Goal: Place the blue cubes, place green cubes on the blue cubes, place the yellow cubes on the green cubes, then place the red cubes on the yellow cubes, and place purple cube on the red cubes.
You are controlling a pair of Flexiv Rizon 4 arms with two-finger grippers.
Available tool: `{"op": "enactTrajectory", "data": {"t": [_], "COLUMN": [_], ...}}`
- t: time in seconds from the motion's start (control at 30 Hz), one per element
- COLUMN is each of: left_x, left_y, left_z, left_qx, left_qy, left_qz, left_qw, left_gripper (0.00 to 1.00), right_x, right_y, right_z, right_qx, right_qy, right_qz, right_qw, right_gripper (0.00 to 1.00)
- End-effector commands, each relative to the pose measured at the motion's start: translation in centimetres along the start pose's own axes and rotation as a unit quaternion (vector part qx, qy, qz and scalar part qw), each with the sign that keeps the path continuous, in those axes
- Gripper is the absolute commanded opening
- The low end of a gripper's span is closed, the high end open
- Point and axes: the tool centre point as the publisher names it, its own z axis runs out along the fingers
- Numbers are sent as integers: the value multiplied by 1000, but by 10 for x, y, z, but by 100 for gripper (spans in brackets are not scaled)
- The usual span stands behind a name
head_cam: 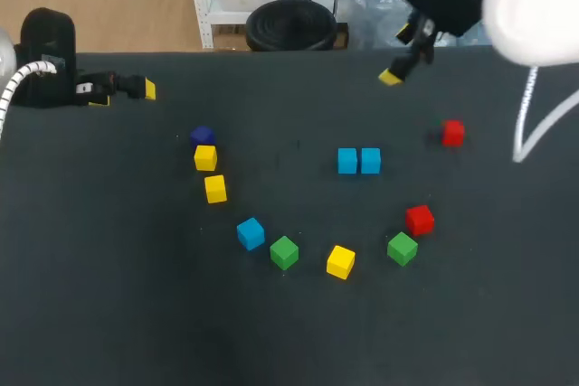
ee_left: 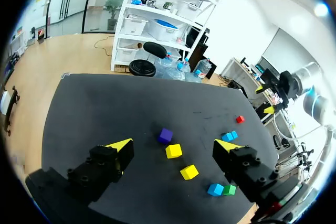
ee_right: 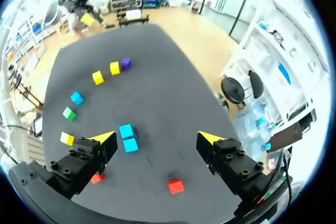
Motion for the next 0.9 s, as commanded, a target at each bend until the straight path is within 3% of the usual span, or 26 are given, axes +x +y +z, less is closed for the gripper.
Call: {"op": "enactTrajectory", "data": {"t": [0.03,0.23,0.43,0.73,0.9], "left_x": [1,1,1,1,1], "left_y": [3,3,3,3,3], "left_z": [0,0,0,0,0], "left_qx": [6,6,6,6,6], "left_qy": [-3,-3,-3,-3,-3], "left_qz": [1,1,1,1,1], "left_qw": [1000,1000,1000,1000,1000], "left_gripper": [100,100,100,100,100], "right_x": [21,51,80,109,121], "right_y": [5,-8,-2,10,4], "right_z": [-37,-64,-78,-77,-80], "right_qx": [33,57,69,63,80], "right_qy": [-91,-96,-92,-83,-86], "right_qz": [16,57,78,101,119], "right_qw": [995,992,990,989,986], "right_gripper": [100,100,100,100,100]}}
